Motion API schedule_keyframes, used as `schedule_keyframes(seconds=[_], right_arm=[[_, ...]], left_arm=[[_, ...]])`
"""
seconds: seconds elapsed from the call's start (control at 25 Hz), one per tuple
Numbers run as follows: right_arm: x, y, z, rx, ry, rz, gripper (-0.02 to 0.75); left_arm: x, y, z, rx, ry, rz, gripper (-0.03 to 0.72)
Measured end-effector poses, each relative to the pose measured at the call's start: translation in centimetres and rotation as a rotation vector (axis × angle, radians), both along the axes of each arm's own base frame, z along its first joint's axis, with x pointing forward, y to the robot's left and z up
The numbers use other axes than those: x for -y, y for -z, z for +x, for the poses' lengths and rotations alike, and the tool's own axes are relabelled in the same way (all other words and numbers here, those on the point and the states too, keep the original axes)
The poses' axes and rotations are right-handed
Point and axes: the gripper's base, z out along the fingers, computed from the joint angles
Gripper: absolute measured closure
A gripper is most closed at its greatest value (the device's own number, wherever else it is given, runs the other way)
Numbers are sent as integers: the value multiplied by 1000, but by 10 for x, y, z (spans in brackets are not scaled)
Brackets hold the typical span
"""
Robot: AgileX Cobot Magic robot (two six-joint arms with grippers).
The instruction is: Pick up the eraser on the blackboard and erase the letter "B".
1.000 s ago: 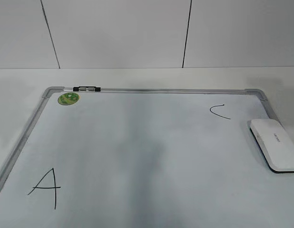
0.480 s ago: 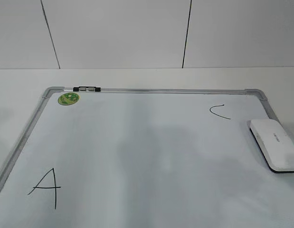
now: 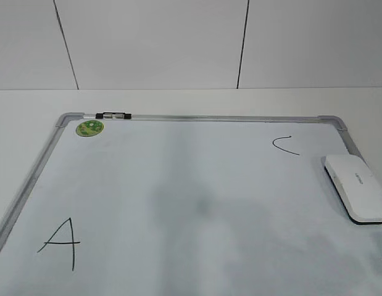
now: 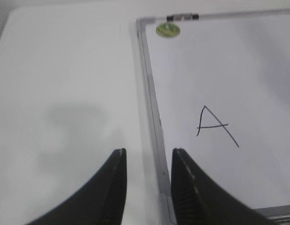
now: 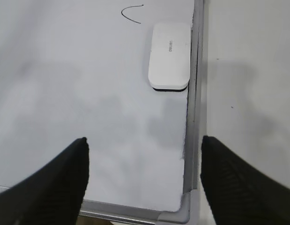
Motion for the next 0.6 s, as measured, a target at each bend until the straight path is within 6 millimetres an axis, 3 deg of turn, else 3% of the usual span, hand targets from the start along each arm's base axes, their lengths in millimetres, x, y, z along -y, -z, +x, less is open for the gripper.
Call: schedule_keyframes(seconds=[0.6], right_arm=[[-1,13,-29,94,-24,-24,166]], left_arm=[[-1,2,-5,22,-3,4,443]])
